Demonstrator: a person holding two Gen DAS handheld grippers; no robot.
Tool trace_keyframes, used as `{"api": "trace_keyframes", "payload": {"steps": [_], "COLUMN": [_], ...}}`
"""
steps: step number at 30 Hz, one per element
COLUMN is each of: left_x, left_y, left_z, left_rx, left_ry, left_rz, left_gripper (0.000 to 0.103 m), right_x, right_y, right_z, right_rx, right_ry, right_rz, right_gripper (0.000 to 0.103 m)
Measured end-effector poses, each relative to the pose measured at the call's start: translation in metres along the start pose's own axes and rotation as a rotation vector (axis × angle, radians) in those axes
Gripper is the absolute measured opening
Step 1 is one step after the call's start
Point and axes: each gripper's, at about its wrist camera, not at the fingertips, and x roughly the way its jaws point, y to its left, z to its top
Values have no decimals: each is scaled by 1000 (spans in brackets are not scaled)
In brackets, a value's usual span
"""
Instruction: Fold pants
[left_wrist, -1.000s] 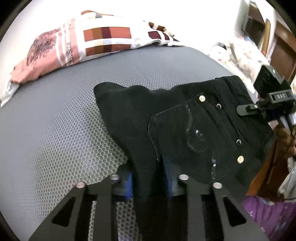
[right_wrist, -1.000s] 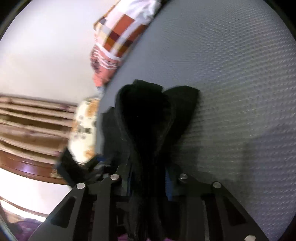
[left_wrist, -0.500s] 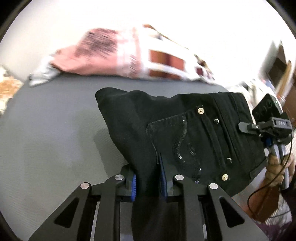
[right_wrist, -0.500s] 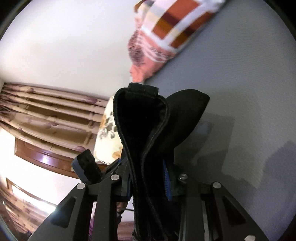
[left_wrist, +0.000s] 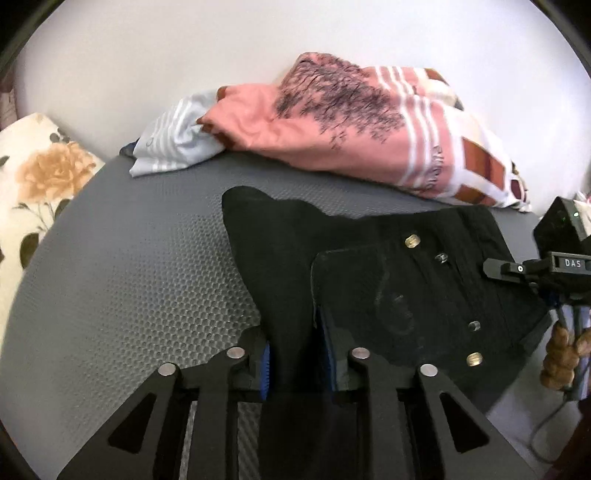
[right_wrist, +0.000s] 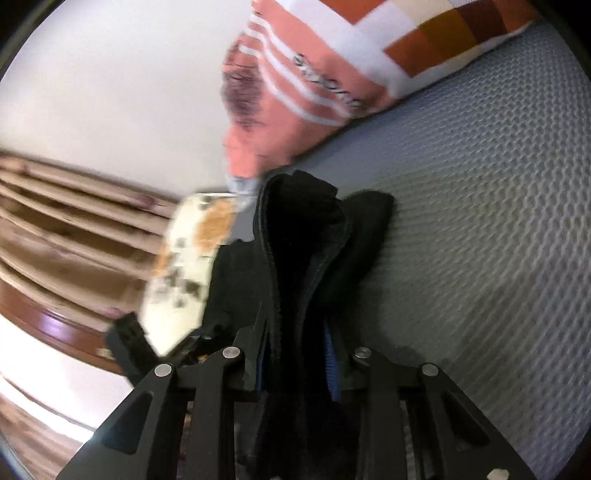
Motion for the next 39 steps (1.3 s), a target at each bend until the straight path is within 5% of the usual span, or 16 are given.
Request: {"api": "trace_keyframes", "payload": {"steps": [4, 7, 10, 14, 17, 23, 32, 39], "left_x": [3, -5, -24, -60, -85, -124, -185, -240], "left_y": [5, 5, -3, -19, -35, -71, -105, -119], "left_z": [-11, -9, -8, -10, -12, -18, -28, -38], "left_rx": [-24, -31, -15, 6, 18, 53, 26, -28], "left_ry": [-39, -65, -117, -212, -269, -310, -373, -502], "left_rz": [60, 94, 171, 210, 235, 260, 202, 291], "left_gripper": [63, 65, 70, 85, 90, 94, 99, 103], "right_x": [3, -8, -28, -47, -54, -60, -94, -119], "right_y": [1, 12, 39, 82, 103, 117, 136, 168], "right_z": [0, -6, -19, -44, -64, -92, -123, -148], "right_rx": [-38, -51, -138, -293, -380, -430, -420, -481], "right_ry": [-20, -63, -157, -209, -217, -225, -273, -311], "right_rz": [-101, -173, -230, -291, -347, -444, -429, -400], "right_gripper": [39, 51, 53, 74, 84, 86, 92, 94]}}
